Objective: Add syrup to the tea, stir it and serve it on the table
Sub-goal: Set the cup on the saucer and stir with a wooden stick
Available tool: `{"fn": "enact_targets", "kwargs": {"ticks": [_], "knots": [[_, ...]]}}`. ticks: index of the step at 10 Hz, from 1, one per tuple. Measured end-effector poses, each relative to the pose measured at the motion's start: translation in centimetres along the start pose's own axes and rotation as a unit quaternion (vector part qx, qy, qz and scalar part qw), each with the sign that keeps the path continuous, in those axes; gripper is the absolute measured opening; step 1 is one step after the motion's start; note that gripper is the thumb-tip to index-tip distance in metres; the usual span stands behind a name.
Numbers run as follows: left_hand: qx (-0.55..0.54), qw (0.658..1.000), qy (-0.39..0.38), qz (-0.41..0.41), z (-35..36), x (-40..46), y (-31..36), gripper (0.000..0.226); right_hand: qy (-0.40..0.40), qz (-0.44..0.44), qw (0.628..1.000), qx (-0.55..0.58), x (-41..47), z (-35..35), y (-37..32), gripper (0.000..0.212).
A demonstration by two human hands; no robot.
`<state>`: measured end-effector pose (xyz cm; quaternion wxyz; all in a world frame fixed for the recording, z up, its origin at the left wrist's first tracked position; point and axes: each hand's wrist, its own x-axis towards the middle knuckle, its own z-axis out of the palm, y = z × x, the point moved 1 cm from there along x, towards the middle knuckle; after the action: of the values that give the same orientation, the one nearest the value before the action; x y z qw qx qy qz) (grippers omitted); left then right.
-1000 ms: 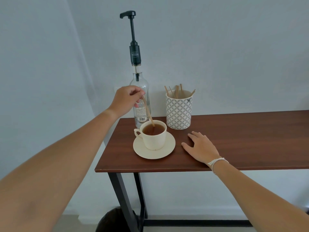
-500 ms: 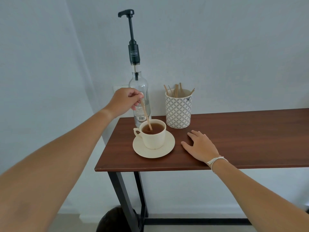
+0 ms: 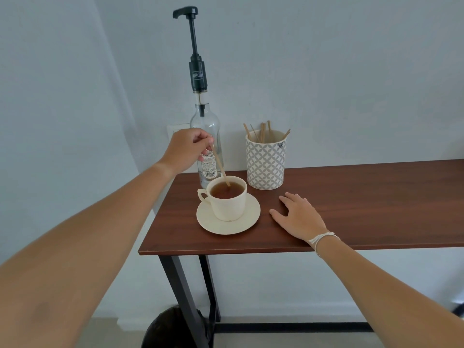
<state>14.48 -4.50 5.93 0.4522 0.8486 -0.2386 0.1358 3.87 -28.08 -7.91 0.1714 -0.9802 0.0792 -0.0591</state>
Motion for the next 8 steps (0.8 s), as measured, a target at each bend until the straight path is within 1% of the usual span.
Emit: {"fn": "enact_targets", "kwargs": {"ticks": [2, 4, 5, 6, 8], "knots": [[0.021, 1.000, -0.002, -0.009, -2.0, -0.3, -1.1, 0.015, 0.000, 0.001, 1.000, -0.001, 0.1, 0.0, -0.1, 0.064], [-0.026, 0.998, -0.045, -0.043, -2.4, -0.4, -0.7, 0.011, -0.001, 0.001, 1.000, -0.006, 0.0, -0.1, -0.1, 0.063], [-0.055, 0.995, -0.063, -0.054, -1.6, -0.3, -0.4, 0.013, 0.001, 0.003, 1.000, -0.002, -0.1, -0.1, -0.1, 0.063], [-0.063, 0.995, -0.058, -0.047, -0.3, -0.3, 0.1, 0.014, 0.000, 0.003, 1.000, -0.001, -0.1, -0.2, -0.2, 0.063], [-0.048, 0.998, -0.016, -0.023, 0.8, 0.2, 0.3, 0.011, 0.000, 0.003, 1.000, 0.005, -0.1, -0.1, -0.1, 0.063]]}}
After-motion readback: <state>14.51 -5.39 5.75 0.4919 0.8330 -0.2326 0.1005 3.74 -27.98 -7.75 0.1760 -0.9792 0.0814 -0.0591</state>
